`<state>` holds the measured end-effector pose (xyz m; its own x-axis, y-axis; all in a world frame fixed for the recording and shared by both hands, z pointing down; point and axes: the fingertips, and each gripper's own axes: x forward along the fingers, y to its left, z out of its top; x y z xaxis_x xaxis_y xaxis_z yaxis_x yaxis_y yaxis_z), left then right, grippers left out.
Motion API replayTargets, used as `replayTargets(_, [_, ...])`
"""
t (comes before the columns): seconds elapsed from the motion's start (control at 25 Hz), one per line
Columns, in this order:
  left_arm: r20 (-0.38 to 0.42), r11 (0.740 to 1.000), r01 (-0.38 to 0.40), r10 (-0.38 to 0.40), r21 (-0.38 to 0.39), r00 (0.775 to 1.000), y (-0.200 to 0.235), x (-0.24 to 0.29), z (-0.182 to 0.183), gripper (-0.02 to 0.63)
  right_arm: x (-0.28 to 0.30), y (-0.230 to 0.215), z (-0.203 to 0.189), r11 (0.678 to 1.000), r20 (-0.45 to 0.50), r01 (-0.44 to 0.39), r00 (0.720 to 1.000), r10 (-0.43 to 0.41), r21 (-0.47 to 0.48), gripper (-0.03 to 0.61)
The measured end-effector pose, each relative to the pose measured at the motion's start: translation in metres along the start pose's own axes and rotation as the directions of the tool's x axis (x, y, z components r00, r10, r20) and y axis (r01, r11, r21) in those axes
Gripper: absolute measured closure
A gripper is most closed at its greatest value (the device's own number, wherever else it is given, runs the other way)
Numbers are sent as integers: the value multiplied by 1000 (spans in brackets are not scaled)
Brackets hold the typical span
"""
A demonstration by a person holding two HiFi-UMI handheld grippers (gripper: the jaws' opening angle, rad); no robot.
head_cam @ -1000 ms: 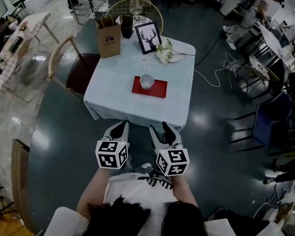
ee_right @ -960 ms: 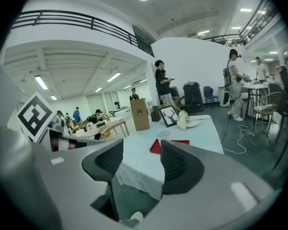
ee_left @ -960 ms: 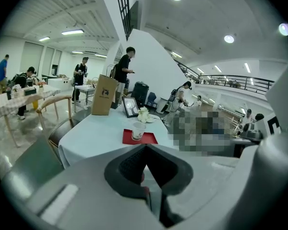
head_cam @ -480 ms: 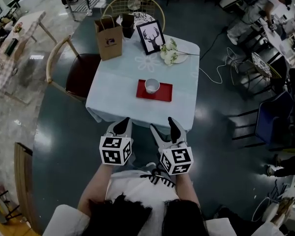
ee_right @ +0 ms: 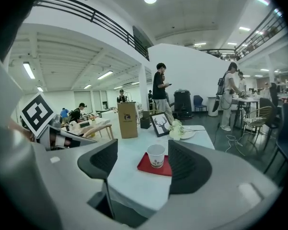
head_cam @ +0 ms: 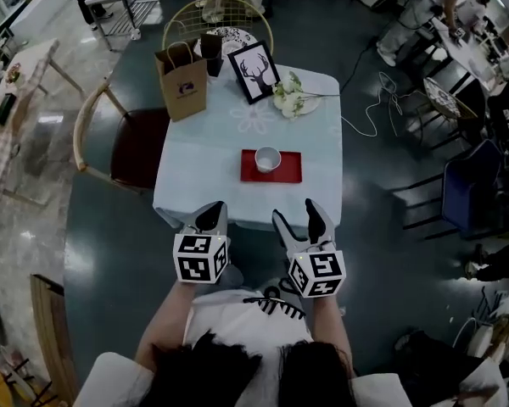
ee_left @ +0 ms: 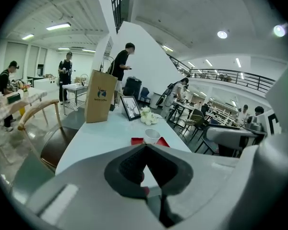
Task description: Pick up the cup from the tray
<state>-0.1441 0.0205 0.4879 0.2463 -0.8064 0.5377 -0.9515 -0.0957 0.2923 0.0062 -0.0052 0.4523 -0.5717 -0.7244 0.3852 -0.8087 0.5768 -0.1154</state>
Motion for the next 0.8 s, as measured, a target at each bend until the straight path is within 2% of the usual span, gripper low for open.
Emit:
replayTargets(0.08, [-7, 1000, 23, -23, 11, 1000, 3, 3, 2, 614, 4, -1, 1, 1000, -2, 30, 1000, -30, 2, 235])
replayTargets(0.24, [-26, 999, 47, -47, 11, 999, 16, 11, 4, 614, 14, 4, 2, 992, -17, 87, 996, -89, -93, 235])
replayTargets(0.36, [-40, 999, 40, -40, -6, 998, 28, 13, 4, 614, 22, 10, 4, 993, -23, 94, 995, -96, -75, 232])
replayTargets(0.56, [-46, 999, 47, -47, 1, 998, 32, 15, 9, 614, 31, -3, 6, 972, -19, 212, 976, -215, -105, 229])
replayTargets(0.8, [-57, 1000, 2, -2, 11, 998, 41, 22, 11, 614, 54, -4, -3, 975, -56, 172, 982, -181, -137, 184])
